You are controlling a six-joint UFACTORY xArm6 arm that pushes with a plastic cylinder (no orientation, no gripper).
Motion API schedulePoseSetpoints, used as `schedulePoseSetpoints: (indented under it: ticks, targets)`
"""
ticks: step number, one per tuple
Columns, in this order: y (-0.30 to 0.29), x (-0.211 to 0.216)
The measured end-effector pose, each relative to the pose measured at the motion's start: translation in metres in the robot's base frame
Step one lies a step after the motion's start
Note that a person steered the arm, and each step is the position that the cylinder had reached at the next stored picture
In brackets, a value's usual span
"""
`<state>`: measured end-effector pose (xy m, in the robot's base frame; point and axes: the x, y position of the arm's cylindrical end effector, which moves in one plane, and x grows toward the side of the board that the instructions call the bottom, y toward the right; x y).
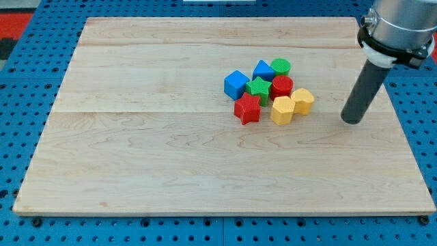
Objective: Move the green star below the blue cube
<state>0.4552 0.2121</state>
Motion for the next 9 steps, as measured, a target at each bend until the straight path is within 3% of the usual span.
schedulePoseSetpoints:
  ticks: [3,5,6,7,9]
  targets:
    - [-0.026,-0.039]
    - [-0.176,-0.040]
    - [-0.211,-0.038]
    - [-0.179,-0.037]
    - [-0.027,-0.060]
